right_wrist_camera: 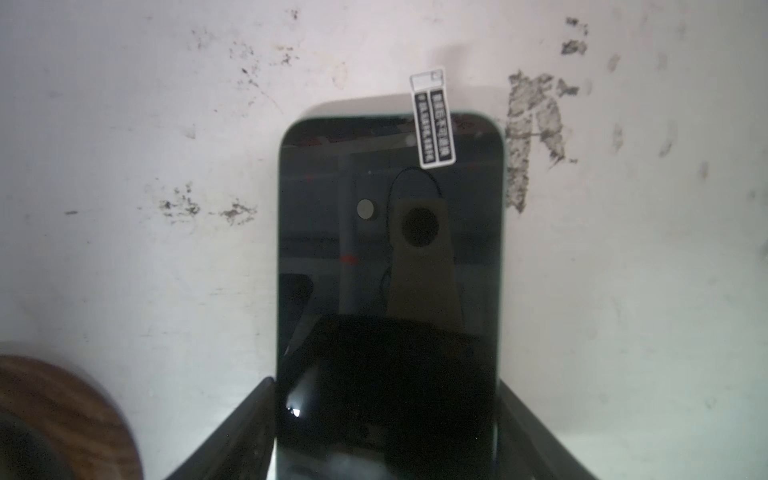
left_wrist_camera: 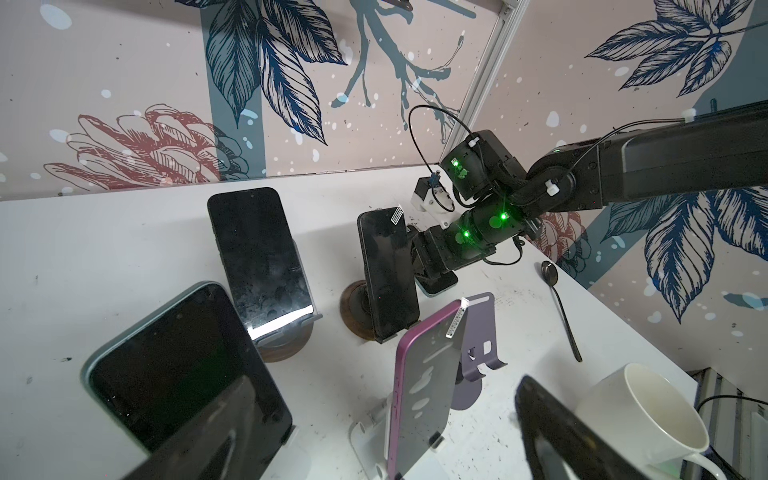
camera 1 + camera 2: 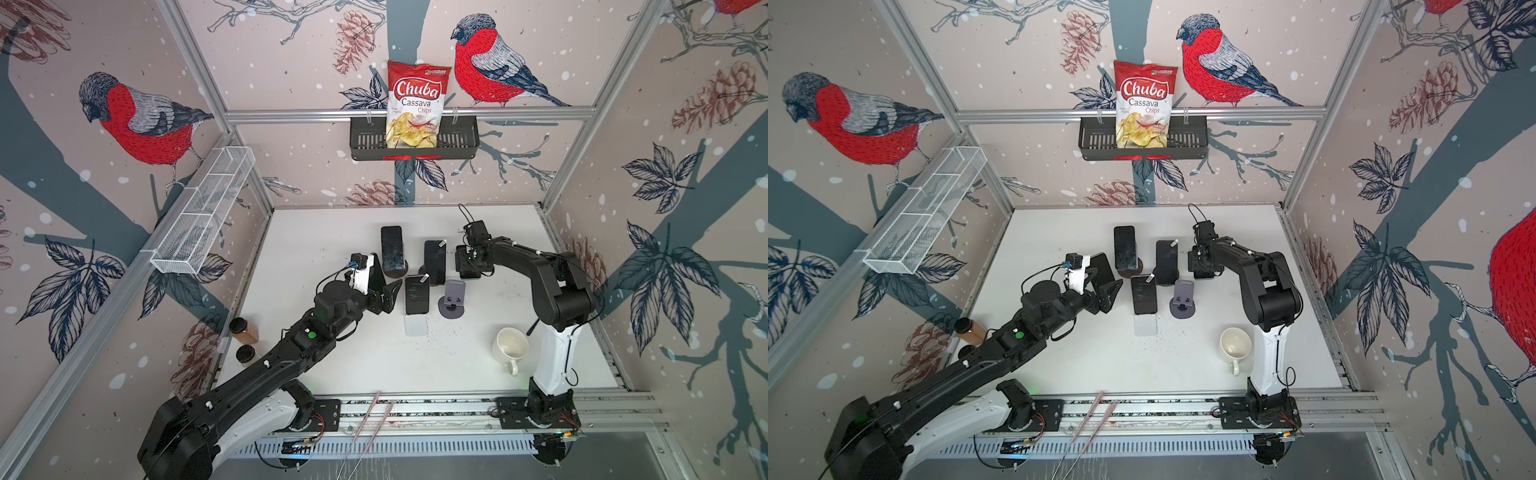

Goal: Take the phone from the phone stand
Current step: 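Carry the teal phone farther from the robot and lower it onto the table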

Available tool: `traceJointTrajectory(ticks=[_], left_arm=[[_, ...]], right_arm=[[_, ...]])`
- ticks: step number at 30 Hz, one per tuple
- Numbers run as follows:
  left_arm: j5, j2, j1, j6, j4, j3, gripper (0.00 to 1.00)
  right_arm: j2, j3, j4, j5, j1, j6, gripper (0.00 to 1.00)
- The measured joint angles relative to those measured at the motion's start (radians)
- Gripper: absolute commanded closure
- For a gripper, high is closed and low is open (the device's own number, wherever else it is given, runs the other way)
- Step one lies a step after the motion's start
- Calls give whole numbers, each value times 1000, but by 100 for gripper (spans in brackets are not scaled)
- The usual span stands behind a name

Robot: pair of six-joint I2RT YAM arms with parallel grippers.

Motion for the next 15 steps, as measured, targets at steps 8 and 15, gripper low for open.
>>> traceJointTrajectory(ticks=[8,15], left_arm=[[0,0,0,1,0,0,3],[0,1,0,1,0,0,3]], right_arm=[[7,11,-10,11,2,0,20],[9,15,-10,17,3,0,18]])
